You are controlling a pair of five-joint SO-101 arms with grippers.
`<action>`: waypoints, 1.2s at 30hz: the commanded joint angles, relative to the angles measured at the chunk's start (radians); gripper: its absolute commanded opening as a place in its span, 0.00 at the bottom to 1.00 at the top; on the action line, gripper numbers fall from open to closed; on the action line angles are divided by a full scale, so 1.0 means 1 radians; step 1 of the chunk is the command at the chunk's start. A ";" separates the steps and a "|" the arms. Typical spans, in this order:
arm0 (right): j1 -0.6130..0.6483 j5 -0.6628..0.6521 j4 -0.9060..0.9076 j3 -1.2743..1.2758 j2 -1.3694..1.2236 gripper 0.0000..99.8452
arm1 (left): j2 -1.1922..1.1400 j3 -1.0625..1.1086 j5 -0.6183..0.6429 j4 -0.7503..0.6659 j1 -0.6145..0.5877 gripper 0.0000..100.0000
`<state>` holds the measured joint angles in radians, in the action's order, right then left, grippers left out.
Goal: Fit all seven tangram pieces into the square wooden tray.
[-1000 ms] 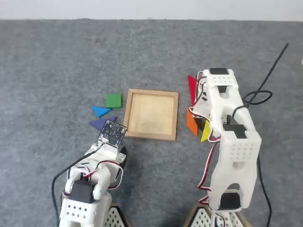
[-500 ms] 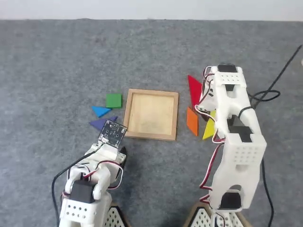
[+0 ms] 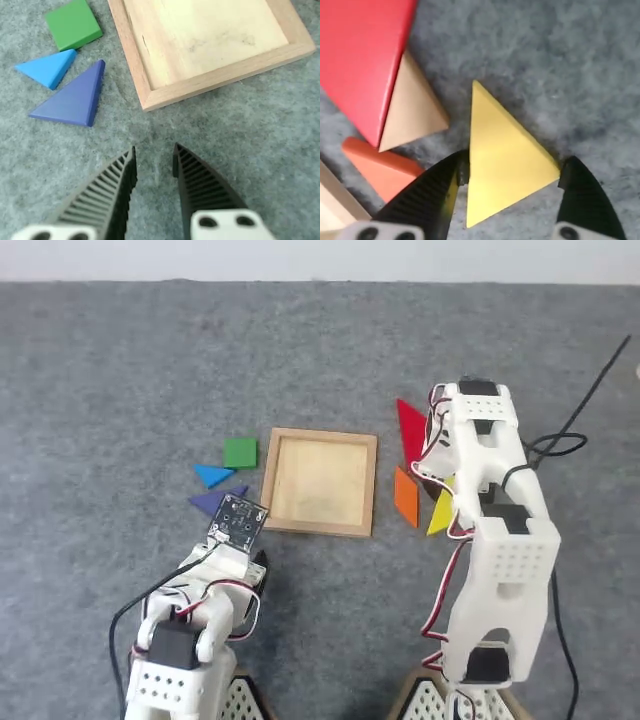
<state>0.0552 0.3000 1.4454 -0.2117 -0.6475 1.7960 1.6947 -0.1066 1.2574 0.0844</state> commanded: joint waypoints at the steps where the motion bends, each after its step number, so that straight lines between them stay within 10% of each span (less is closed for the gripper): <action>1: -0.005 -0.009 -0.012 -0.003 -0.015 0.27 | 0.017 -0.012 0.009 0.003 -0.006 0.12; 9: -0.004 -0.008 -0.013 -0.003 -0.021 0.07 | 0.017 -0.012 0.009 0.003 -0.006 0.12; 27: -0.035 -0.072 0.047 -0.005 0.217 0.20 | 0.017 -0.012 0.009 0.003 -0.006 0.12; 36: 0.070 -0.264 -0.140 0.431 0.579 0.29 | 0.017 -0.012 0.009 0.003 -0.006 0.12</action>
<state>0.0813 0.0898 1.4392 0.0169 -0.2624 1.7960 1.6947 -0.1066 1.2574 0.0844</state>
